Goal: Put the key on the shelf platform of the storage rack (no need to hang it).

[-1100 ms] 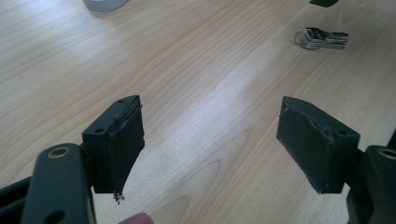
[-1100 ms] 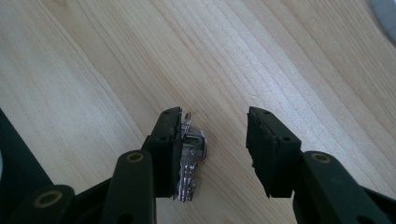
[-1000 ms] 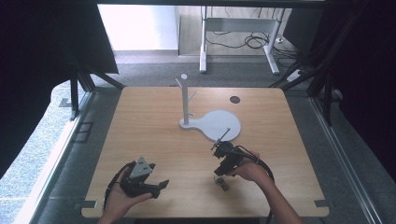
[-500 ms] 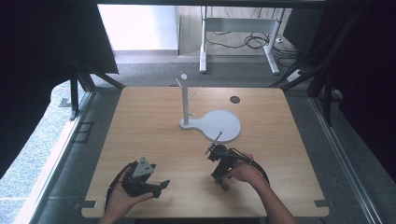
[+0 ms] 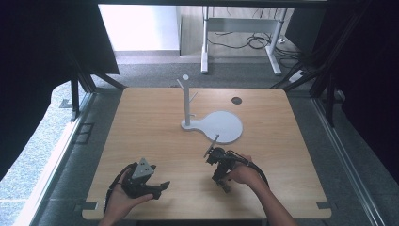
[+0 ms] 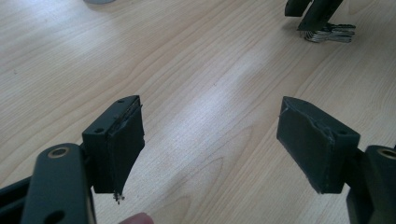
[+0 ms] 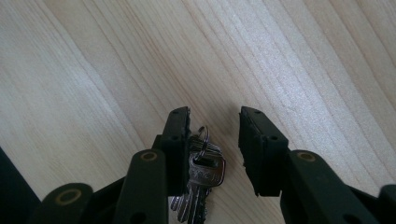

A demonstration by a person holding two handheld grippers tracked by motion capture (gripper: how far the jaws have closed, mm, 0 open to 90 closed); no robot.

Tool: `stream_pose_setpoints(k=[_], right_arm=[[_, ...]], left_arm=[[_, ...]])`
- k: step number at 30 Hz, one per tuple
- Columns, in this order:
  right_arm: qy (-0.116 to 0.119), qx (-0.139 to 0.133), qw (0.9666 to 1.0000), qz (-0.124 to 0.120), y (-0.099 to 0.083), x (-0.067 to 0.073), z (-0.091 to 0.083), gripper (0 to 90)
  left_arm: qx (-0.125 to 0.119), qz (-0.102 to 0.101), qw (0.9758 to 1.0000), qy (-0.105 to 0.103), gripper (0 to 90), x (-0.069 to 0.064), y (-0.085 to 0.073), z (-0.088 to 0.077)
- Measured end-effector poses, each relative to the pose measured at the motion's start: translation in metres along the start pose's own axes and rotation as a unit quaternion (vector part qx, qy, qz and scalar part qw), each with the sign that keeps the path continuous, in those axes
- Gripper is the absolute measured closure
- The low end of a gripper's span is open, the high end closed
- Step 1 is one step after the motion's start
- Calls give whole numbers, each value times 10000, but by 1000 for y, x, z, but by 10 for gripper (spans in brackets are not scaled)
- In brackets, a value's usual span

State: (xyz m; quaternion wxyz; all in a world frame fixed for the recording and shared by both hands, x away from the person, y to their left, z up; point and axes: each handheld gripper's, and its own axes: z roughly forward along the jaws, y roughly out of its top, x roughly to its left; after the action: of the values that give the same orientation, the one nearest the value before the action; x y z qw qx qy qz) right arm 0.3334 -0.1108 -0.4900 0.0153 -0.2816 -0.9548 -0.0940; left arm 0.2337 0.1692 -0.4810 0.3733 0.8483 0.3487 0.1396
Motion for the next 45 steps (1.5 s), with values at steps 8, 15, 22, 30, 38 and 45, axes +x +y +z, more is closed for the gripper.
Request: stream_pose_setpoints(k=[8, 15, 22, 30, 38, 45], right_arm=[[23, 12, 10000, 42, 1, -1, 1, 701], [90, 158, 9998, 37, 6, 2, 9, 757], [132, 227, 9996, 58, 7, 3, 12, 814], [164, 284, 9994, 117, 7, 3, 12, 885], [200, 331, 9992, 79, 7, 4, 12, 891], [121, 330, 9994, -29, 8, 2, 1, 896]], left_arm=[[16, 34, 10000, -11, 233, -2, 1, 1], [-19, 7, 10000, 18, 233, 0, 0, -2], [-26, -24, 10000, 42, 233, 3, -1, -3], [-21, -24, 10000, 38, 233, 3, -1, -2], [-10, -33, 10000, 46, 233, 4, -1, -2], [-9, -38, 10000, 59, 233, 5, -1, -3]])
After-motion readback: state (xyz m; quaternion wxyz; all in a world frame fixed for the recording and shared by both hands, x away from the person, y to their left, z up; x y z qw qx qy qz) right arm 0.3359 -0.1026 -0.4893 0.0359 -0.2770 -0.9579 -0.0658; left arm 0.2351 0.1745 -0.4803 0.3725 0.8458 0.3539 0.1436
